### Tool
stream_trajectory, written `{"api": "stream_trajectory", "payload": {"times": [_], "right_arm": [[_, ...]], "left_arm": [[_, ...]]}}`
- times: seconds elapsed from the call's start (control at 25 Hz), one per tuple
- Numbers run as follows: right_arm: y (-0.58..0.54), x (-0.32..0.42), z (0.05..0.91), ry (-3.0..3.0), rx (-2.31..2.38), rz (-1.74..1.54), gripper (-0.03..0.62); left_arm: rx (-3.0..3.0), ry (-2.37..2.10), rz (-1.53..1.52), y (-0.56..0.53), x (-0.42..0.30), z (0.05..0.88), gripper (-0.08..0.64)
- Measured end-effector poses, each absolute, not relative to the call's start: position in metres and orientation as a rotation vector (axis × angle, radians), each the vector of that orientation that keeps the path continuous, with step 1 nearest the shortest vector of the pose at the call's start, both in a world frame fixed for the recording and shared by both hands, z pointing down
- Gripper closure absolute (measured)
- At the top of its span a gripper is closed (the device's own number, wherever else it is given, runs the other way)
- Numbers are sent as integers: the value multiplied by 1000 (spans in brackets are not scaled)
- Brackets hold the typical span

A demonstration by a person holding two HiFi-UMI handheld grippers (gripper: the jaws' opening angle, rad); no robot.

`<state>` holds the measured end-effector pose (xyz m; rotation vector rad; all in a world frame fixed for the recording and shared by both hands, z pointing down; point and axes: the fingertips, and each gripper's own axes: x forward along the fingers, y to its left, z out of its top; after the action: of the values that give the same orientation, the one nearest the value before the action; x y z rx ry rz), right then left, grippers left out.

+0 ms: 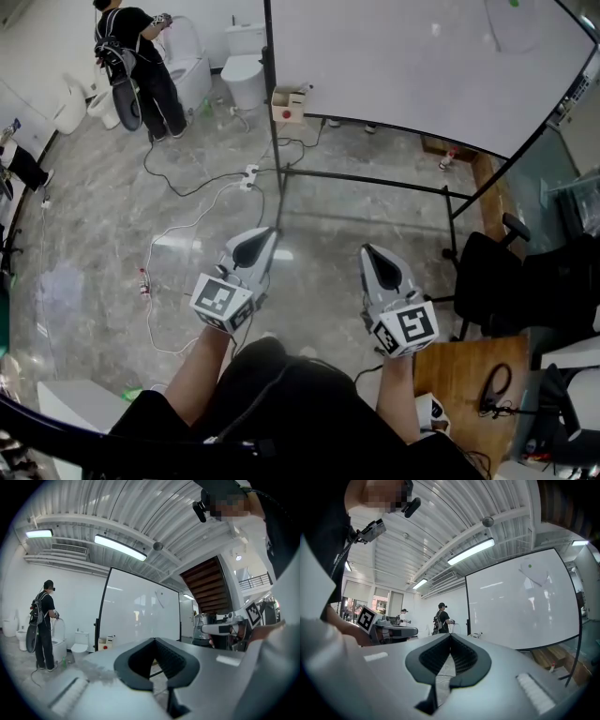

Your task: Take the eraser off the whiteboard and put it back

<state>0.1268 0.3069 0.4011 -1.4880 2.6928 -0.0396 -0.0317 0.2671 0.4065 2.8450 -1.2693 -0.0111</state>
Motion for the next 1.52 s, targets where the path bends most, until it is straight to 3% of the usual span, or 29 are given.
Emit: {"api": "stream_trajectory", "payload": {"times": [0.76,1.52], "right_arm": [[279,156,404,2689,-1468,-51,583],[140,107,397,2706,-1503,-54,583]], "left_arm": [[2844,-1262,-3,240,-3,411,555],[2833,-1173,58,91,-39,412,555]]}}
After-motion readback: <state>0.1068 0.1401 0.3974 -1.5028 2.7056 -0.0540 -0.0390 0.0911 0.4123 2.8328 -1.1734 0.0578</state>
